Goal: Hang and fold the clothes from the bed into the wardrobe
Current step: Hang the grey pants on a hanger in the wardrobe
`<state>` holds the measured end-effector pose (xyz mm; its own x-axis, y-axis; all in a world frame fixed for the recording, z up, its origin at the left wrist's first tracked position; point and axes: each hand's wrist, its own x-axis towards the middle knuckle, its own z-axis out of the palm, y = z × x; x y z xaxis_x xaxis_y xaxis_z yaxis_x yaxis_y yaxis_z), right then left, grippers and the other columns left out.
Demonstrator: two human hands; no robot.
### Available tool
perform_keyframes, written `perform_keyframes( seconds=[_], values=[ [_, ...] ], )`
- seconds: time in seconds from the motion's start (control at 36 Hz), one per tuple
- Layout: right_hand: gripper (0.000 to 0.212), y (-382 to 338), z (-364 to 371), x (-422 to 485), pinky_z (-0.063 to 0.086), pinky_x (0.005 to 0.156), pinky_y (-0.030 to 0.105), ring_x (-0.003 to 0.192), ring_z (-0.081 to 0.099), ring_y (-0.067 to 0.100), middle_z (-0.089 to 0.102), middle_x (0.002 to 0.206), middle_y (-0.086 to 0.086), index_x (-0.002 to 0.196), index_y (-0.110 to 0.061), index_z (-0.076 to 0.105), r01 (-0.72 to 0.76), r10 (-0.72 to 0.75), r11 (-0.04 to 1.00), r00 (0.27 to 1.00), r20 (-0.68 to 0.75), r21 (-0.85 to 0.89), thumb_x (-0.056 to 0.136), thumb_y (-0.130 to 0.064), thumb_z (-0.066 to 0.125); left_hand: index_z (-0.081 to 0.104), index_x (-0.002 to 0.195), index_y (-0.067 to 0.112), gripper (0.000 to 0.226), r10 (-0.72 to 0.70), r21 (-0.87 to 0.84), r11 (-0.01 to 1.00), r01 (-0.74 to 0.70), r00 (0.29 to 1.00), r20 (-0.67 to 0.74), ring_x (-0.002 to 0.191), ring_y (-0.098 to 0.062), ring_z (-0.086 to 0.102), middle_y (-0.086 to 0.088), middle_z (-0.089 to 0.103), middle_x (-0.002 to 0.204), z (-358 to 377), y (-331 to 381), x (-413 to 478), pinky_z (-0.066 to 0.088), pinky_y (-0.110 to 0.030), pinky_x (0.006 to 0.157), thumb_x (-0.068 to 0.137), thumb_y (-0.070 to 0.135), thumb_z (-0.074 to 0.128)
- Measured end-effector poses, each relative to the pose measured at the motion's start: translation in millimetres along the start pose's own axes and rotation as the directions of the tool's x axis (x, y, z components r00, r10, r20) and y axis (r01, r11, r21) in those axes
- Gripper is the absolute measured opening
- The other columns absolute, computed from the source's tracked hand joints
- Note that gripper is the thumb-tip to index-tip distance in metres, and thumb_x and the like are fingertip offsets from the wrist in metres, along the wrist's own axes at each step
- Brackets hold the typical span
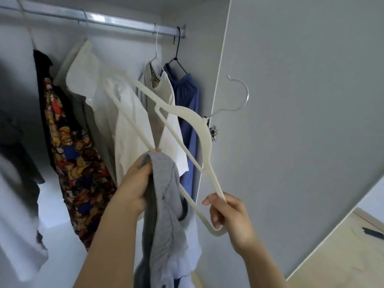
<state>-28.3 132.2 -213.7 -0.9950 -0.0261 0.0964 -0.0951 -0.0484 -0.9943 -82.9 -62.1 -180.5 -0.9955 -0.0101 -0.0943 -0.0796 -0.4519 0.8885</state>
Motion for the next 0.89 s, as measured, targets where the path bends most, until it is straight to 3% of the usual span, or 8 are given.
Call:
perform_keyframes(
  seconds=[0.14,0.25,0.36,0.44,0.53,0.64,0.75,0.89],
  values=[
    [0.013,6,-8,-1,0.047,0.056,0.017,0.055,0.056,0.01,0.059,0.057,0.002,0.075,-0.004,0.067,-0.054,0.049,0.998,0.991,0.126,0.036,0.076,-0.016,0.063,0.073,0.087,0.034,0.011,0.052,0.11,0.993,-0.042,0.994,-0.093,0.089,-0.026,0.065,-0.008,0.068,0.095,7,-13,-5,0.053,-0.032,0.063,0.088,0.032,0.061],
    [0.024,3,-9,6,0.051,0.067,0.024,0.062,0.059,0.014,0.061,0.064,0.005,0.079,0.006,0.063,-0.058,0.056,0.998,0.985,0.163,0.007,0.075,-0.017,0.066,0.073,0.08,0.032,0.014,0.066,0.211,0.977,-0.035,0.988,-0.141,0.082,-0.024,0.067,-0.005,0.073,0.084,14,-20,-10,0.054,-0.027,0.056,0.087,0.031,0.062],
    [0.025,2,-4,9,0.048,0.071,0.026,0.069,0.059,0.016,0.061,0.072,0.001,0.094,-0.022,0.063,-0.048,0.052,0.999,0.973,0.224,-0.024,0.069,-0.022,0.067,0.069,0.087,0.024,0.016,0.095,0.272,0.961,-0.043,0.979,-0.18,0.073,-0.015,0.066,-0.001,0.072,0.076,22,-26,-15,0.05,-0.02,0.049,0.093,0.022,0.054],
    [0.036,1,0,10,0.05,0.074,0.02,0.081,0.061,0.013,0.062,0.082,-0.004,0.106,-0.03,0.06,0.015,-0.007,1.0,0.959,0.282,-0.025,0.072,-0.024,0.069,0.062,0.088,0.021,0.013,0.127,0.305,0.95,-0.063,0.973,-0.193,0.065,-0.009,0.062,0.001,0.066,0.072,28,-28,-15,0.048,-0.017,0.046,0.094,0.017,0.052],
    [0.056,-3,6,12,0.048,0.075,0.014,0.085,0.061,0.0,0.061,0.088,-0.023,0.121,-0.036,0.05,0.086,-0.078,0.996,0.946,0.315,-0.01,0.069,-0.034,0.073,0.057,0.089,0.021,0.016,0.146,0.363,0.929,-0.074,0.974,-0.175,0.07,-0.009,0.06,0.0,0.063,0.079,34,-30,-17,0.05,-0.019,0.054,0.096,0.012,0.046],
    [0.069,-8,14,12,0.05,0.08,0.02,0.096,0.062,0.005,0.06,0.111,-0.017,0.123,-0.053,0.039,0.146,-0.141,0.989,0.939,0.312,0.01,0.063,-0.048,0.072,0.051,0.098,0.023,0.012,0.185,0.412,0.907,-0.081,0.958,-0.218,0.086,-0.012,0.057,-0.002,0.059,0.094,34,-32,-17,0.048,-0.026,0.071,0.097,0.014,0.042],
    [0.047,-13,19,13,0.045,0.082,0.013,0.089,0.061,-0.002,0.065,0.086,-0.018,0.118,-0.051,0.045,0.148,-0.141,0.989,0.925,0.352,0.007,0.075,-0.04,0.06,0.047,0.108,0.018,0.012,0.206,0.434,0.898,-0.074,0.942,-0.265,0.085,-0.011,0.057,-0.002,0.058,0.097,29,-31,-16,0.046,-0.024,0.067,0.097,0.017,0.043],
    [0.054,-15,19,11,0.046,0.088,0.021,0.094,0.061,0.007,0.062,0.09,-0.009,0.122,-0.044,0.052,0.146,-0.133,0.989,0.9,0.415,0.0,0.069,-0.053,0.06,0.044,0.126,0.012,0.029,0.207,0.518,0.854,-0.045,0.943,-0.26,0.092,-0.019,0.061,-0.012,0.061,0.109,21,-30,-16,0.052,-0.026,0.068,0.097,0.017,0.041]
  ],
)
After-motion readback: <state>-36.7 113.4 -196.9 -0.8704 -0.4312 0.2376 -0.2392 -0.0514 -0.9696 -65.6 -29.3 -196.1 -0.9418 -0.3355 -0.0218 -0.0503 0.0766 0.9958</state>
